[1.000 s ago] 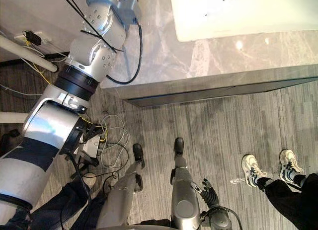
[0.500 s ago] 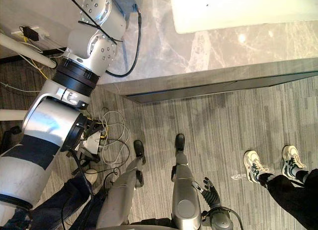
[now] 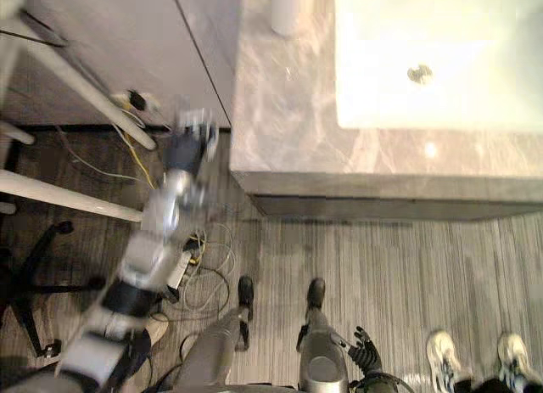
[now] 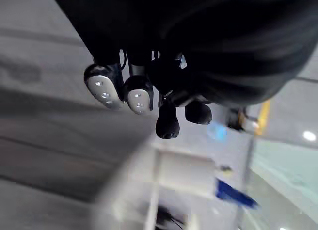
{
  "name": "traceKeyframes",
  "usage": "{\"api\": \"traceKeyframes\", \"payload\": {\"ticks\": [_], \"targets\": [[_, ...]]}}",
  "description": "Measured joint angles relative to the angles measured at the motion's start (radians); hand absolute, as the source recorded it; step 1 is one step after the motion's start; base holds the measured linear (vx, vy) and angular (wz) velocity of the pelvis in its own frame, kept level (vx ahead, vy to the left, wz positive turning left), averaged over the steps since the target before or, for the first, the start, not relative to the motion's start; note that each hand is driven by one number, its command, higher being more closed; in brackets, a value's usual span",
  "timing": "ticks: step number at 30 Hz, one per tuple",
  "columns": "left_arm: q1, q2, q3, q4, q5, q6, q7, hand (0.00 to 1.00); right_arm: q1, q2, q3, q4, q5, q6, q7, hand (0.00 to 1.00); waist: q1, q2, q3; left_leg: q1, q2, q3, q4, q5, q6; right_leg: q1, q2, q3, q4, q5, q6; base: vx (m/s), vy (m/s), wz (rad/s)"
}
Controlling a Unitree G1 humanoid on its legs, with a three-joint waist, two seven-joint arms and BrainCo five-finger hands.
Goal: Organize washtable
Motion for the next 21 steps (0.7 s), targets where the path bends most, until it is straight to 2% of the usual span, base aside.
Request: {"api": "traceKeyframes", "payload": {"ticks": [1, 3, 4, 5, 7, 8, 11, 13, 14, 15, 17, 21], "targets": [[0.073, -0.011, 0.004, 0.001, 0.015, 0.010, -0.009, 1.00, 0.000, 0.000, 0.000, 0.015, 0.000, 0.002, 0.000, 0.00, 0.009, 0.000, -0.013, 0.005, 0.000, -0.010, 0.000, -0.001, -0.002, 0.014, 0.002, -0.011, -0.003, -0.004, 0.001, 0.12, -0.045, 0.59], [0.311, -0.052, 0.068, 0.022, 0.101, 0.041, -0.042, 1.00, 0.000, 0.000, 0.000, 0.060, -0.010, 0.005, 0.001, 0.00, 0.052, -0.003, -0.055, 0.029, 0.004, -0.049, 0.002, -0.005, -0.008, 0.070, 0.013, -0.057, -0.012, -0.020, -0.005, 0.09, -0.048, 0.61], [0.352, -0.065, 0.091, 0.038, 0.125, 0.046, -0.046, 1.00, 0.000, 0.000, 0.000, 0.066, -0.018, 0.006, 0.002, 0.00, 0.066, -0.005, -0.066, 0.035, 0.006, -0.058, 0.005, -0.008, -0.012, 0.082, 0.017, -0.066, -0.013, -0.024, -0.007, 0.03, -0.043, 0.47], [0.413, -0.087, 0.144, 0.083, 0.199, 0.049, -0.045, 1.00, 0.000, 0.004, 0.002, 0.071, -0.027, 0.005, 0.003, 0.00, 0.090, -0.015, -0.088, 0.051, 0.012, -0.067, 0.009, -0.013, -0.018, 0.107, 0.023, -0.080, -0.012, -0.033, -0.011, 0.02, -0.052, 0.31], [0.493, -0.126, 0.255, 0.183, 0.305, 0.054, -0.030, 1.00, -0.003, 0.011, 0.012, 0.068, -0.025, -0.001, 0.002, 0.00, 0.112, -0.032, -0.133, 0.070, 0.028, -0.071, 0.036, -0.036, -0.025, 0.141, 0.036, -0.086, -0.006, -0.049, -0.018, 0.00, -0.071, 0.13], [0.520, -0.149, 0.307, 0.258, 0.354, 0.056, -0.014, 1.00, -0.005, 0.016, 0.015, 0.066, -0.023, -0.004, 0.002, 0.00, 0.119, -0.039, -0.153, 0.070, 0.038, -0.072, 0.057, -0.051, -0.031, 0.154, 0.042, -0.086, 0.004, -0.060, -0.023, -0.06, -0.073, 0.00], [0.525, -0.195, 0.416, 0.481, 0.454, 0.076, 0.042, 1.00, -0.010, 0.027, 0.017, 0.068, -0.023, -0.005, -0.002, 0.00, 0.114, -0.047, -0.191, 0.070, 0.053, -0.087, 0.065, -0.065, -0.033, 0.153, 0.053, -0.115, 0.047, -0.105, -0.030, -0.07, -0.074, 0.20], [0.509, -0.219, 0.465, 0.612, 0.480, 0.085, 0.073, 1.00, -0.009, 0.034, 0.016, 0.073, -0.023, -0.005, -0.005, 0.00, 0.111, -0.055, -0.198, 0.064, 0.060, -0.093, 0.051, -0.063, -0.034, 0.149, 0.054, -0.144, 0.066, -0.122, -0.038, -0.08, -0.064, 0.55], [0.501, -0.232, 0.496, 0.684, 0.478, 0.089, 0.081, 1.00, -0.009, 0.042, 0.012, 0.083, -0.026, -0.005, -0.008, 0.00, 0.112, -0.050, -0.204, 0.063, 0.065, -0.093, 0.021, -0.061, -0.035, 0.148, 0.052, -0.172, 0.067, -0.127, -0.040, -0.04, -0.078, 0.71], [0.499, -0.239, 0.545, 0.735, 0.475, 0.091, 0.088, 0.00, -0.007, 0.048, 0.011, 0.093, -0.027, -0.005, -0.008, 0.00, 0.113, -0.063, -0.223, 0.064, 0.066, -0.093, -0.013, -0.060, -0.034, 0.147, 0.048, -0.199, 0.066, -0.132, -0.038, -0.02, -0.074, 0.71], [0.497, -0.239, 0.583, 0.783, 0.463, 0.098, 0.096, 0.00, -0.007, 0.053, 0.010, 0.104, -0.029, -0.005, -0.007, 0.00, 0.112, -0.064, -0.234, 0.077, 0.071, -0.083, -0.051, -0.060, -0.034, 0.144, 0.041, -0.230, 0.070, -0.142, -0.036, 0.01, -0.054, 0.58], [0.512, -0.257, 0.630, 0.850, 0.433, 0.104, 0.094, 0.00, -0.012, 0.053, -0.023, 0.121, -0.035, -0.005, 0.001, 0.00, 0.114, -0.061, -0.256, 0.081, 0.109, 0.049, -0.074, -0.059, -0.033, 0.152, 0.019, -0.272, 0.081, -0.150, -0.036, 0.05, -0.007, 0.31]]}}
